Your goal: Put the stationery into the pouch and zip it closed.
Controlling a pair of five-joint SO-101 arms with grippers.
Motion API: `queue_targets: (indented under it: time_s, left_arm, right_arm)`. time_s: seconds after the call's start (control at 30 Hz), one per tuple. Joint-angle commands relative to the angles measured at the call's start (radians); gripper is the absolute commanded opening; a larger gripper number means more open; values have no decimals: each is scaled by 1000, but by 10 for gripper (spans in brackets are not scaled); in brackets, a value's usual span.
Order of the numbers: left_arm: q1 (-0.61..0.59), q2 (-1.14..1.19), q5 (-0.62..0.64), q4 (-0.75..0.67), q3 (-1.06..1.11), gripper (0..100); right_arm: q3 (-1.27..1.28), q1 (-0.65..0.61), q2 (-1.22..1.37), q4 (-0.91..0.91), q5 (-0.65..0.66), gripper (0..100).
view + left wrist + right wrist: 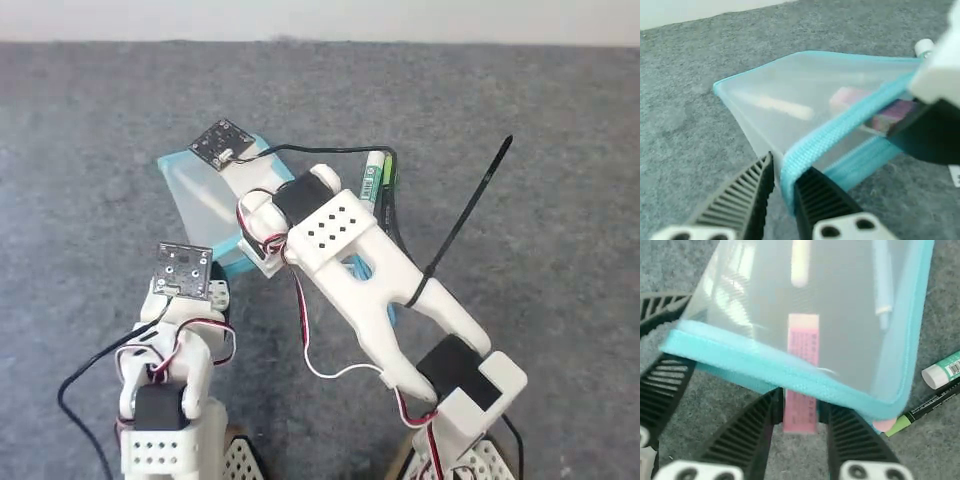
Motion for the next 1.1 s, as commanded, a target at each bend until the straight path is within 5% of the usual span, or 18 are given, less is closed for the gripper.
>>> queue_targets:
  time_s: [0.0,0.5,0.7,1.07]
  left_arm:
    - [11,-2,-20,12,-61,11]
    - [5,-2,-20,9,-54,11]
    - [-52,-2,-20,8,-54,11]
    - [-60,-2,-18,8,-53,11]
  right_arm:
    - [-112,48,-30,19,14,228]
    - [-180,53,-214,228,20,239]
    - [-124,214,-249,243,12,239]
    - [315,418,-88,-162,11,238]
